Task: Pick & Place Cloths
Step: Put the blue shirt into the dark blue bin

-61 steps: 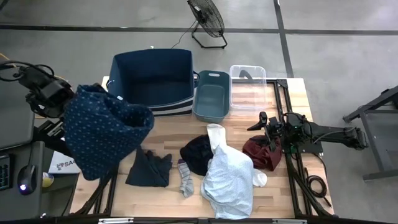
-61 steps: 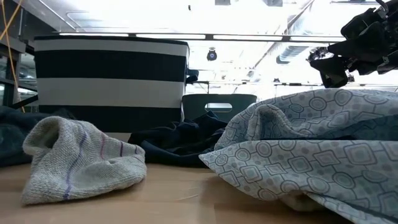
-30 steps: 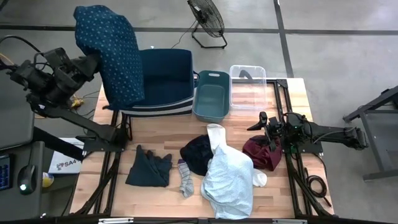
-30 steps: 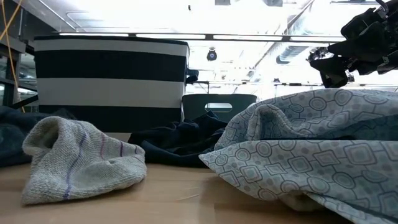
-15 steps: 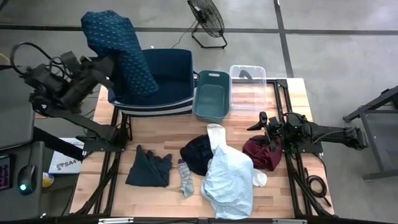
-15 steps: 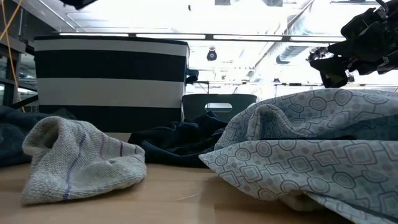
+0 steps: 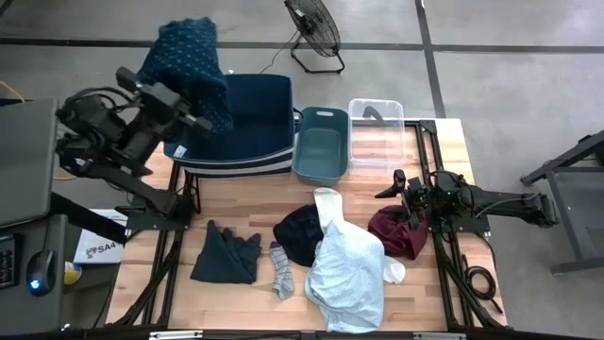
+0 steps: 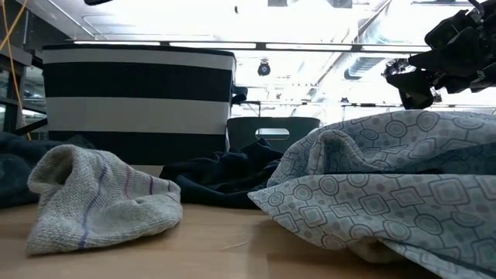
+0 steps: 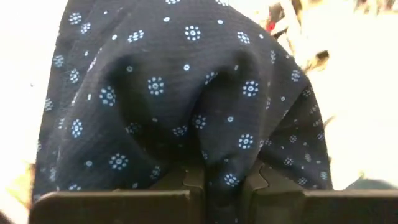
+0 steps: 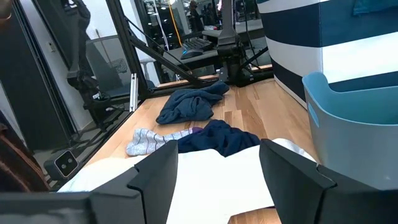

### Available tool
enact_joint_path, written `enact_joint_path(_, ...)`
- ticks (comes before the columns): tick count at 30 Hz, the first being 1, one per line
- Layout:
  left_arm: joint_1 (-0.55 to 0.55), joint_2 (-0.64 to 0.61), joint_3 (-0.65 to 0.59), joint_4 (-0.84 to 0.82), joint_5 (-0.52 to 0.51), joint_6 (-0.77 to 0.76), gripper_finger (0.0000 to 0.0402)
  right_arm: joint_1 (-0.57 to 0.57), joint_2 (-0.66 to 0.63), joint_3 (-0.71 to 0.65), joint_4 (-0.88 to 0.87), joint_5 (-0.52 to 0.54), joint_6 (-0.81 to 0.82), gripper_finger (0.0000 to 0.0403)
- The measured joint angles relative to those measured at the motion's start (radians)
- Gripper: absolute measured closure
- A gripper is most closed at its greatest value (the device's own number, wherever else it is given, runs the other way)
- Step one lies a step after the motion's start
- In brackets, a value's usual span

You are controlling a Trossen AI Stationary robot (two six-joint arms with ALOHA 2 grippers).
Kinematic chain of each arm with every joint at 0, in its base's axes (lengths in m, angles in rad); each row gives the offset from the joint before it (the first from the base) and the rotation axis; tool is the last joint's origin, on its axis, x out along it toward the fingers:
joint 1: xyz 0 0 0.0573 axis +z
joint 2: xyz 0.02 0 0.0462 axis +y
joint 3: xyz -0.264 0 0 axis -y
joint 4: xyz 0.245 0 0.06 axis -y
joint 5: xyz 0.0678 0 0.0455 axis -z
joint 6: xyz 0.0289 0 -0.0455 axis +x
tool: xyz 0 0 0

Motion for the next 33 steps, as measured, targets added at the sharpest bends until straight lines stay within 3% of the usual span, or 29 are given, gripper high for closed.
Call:
enact_joint_path(4, 0.010, 0.061, 0.060, -0.053, -0.026, 0.100, 0.0375, 0.000, 0.000, 0.000, 0.000, 0.000, 0.000, 0.0186)
enact_joint_path(8, 0.092, 0.096, 0.066, -0.139, -0.022, 0.099, 0.0375, 0.000, 0.000, 0.000, 0.000, 0.000, 0.000, 0.0186)
enact_joint_path(11, 0.147, 0.118, 0.065, -0.240, 0.006, 0.027, 0.0375, 0.000, 0.000, 0.000, 0.000, 0.000, 0.000, 0.0186)
enact_joint_path(16, 0.246, 0.143, 0.065, -0.450, 0.139, -0.181, 0.0375, 0.000, 0.000, 0.000, 0.000, 0.000, 0.000, 0.0186)
enact_joint_path(23, 0.516, 0.148, 0.064, -0.879, 0.506, -0.600, 0.0375, 0.000, 0.000, 0.000, 0.000, 0.000, 0.000, 0.0186)
enact_joint_path(33, 0.906, 0.260, 0.064, -1.214, 0.998, -0.627, 0.0375, 0.000, 0.000, 0.000, 0.000, 0.000, 0.000, 0.0186)
